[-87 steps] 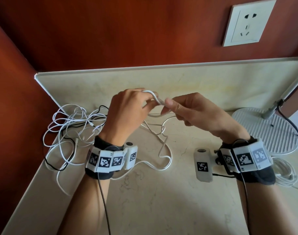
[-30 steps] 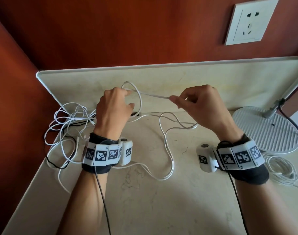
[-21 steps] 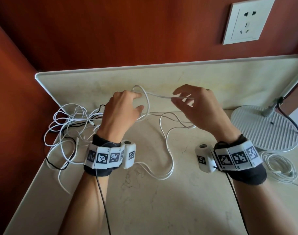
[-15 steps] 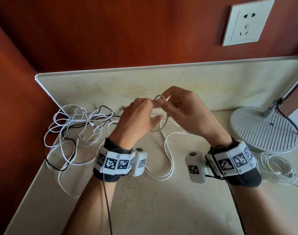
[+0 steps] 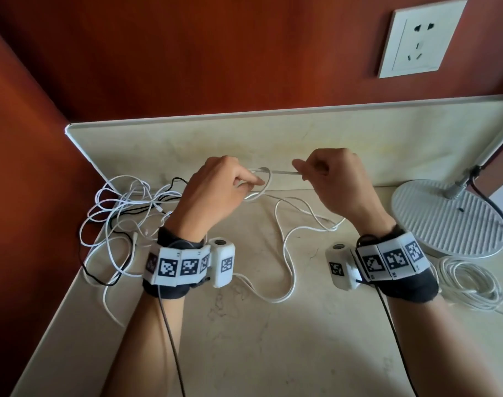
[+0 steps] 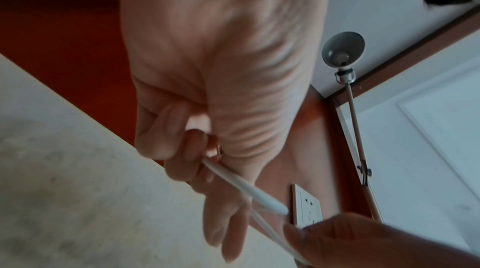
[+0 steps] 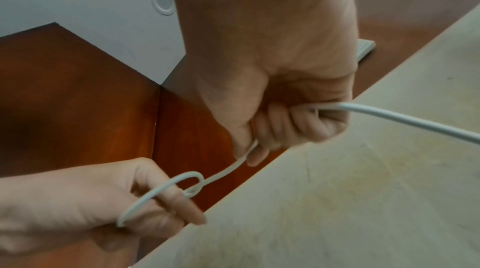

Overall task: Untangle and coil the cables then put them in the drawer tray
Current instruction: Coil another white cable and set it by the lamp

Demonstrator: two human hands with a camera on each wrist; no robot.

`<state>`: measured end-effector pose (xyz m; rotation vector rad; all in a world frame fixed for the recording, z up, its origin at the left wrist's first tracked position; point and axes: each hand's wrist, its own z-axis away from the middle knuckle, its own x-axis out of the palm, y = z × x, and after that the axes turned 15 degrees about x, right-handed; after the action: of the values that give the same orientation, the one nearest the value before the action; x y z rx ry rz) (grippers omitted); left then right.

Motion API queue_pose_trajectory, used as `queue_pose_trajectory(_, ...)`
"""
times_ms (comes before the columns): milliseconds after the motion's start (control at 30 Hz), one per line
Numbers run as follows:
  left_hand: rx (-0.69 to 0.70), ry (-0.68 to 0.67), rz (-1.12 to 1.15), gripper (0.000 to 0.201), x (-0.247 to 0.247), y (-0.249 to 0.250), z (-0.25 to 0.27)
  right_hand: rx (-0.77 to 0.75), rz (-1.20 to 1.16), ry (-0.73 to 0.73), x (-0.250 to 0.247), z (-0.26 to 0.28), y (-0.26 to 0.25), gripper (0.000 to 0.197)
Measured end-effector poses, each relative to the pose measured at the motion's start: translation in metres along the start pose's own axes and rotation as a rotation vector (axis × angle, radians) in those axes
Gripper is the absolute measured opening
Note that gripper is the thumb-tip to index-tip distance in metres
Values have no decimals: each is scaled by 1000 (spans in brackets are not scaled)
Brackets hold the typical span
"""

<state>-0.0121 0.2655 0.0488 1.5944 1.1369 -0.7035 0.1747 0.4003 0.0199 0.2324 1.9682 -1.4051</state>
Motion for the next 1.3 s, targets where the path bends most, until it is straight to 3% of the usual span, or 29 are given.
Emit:
queue_pose_trajectory(167,91,40,-187,37,4,11,-3,-66,-106,-229,10,13,-19,46)
queue_pose_trajectory(300,150,24,-221,32,12,12,-3,-123,-127,-190,15,18,-24,14)
queue_pose_trajectory(400,173,20,-208,30,16,7,-5,-119,-135,-163,16,20,-25,11)
queue_pose_trajectory(533,84,131,-250,40,14,0,-6,-67,-152,-193,15,21,-28,15)
queue_pose_trajectory(700,-116,342,-220,31,8,-24,-4,-34,-209,-301,16,25,-36,25)
queue_pose_trajectory(800,-197,440,-54,34,9,-30,-5,-69,-245,-494,23,36,-43,26)
queue_pose_trajectory(867,-198,492,147,45,9,-29,-6,-89,-272,-595,26,41,-46,26)
queue_pose_trajectory(933,-182,525,284,43,8,-27,-6,-81,-297,-675,27,43,-48,27)
queue_pose_trajectory(1000,-170,503,414,66,7,-23,-7,-36,-343,-789,28,42,-47,32)
queue_pose_trajectory(1100,-138,384,704,66,4,-15,-8,40,-265,-944,26,41,-41,58)
queue_pose_trajectory(1167,-16,232,901,75,1,-13,-5,60,-129,-981,23,36,-34,78)
queue_pose_trajectory(1233,112,82,995,82,0,-17,-3,124,-131,-959,19,26,-20,82)
queue_pose_trajectory(1300,177,-59,983,84,1,-15,-3,225,-289,-984,14,16,-7,75)
